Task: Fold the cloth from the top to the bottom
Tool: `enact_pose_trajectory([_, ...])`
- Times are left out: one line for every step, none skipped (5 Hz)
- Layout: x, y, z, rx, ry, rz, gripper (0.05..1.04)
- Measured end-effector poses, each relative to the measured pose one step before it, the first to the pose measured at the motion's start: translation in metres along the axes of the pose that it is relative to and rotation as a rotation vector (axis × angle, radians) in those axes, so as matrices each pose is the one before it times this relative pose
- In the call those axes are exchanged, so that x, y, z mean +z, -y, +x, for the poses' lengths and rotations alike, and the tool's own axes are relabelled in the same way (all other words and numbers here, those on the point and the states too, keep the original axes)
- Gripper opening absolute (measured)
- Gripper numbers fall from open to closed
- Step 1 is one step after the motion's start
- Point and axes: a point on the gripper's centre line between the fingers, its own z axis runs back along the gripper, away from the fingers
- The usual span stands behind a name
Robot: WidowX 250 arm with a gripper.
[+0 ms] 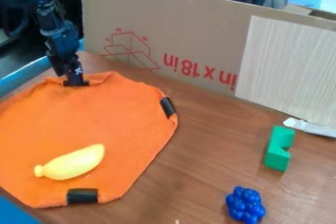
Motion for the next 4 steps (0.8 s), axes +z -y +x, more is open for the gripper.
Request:
enact_pose_trajectory([-0.00054, -0.00147, 0.00345, 0.0122, 0.0113, 0.0028, 0.661])
enact_pose_trajectory([-0.00075, 0.00239, 0.0014, -0.0008, 0.006, -0.0124, 0.379])
enact_pose_trajectory([-0.0016, 0.00429, -0.0016, -0.0102, 0.0127, -0.0087, 0.183])
enact_pose_trajectory([0.00776, 0.0216, -0.00428, -0.0292, 0.0365, -0.0569, 0.076])
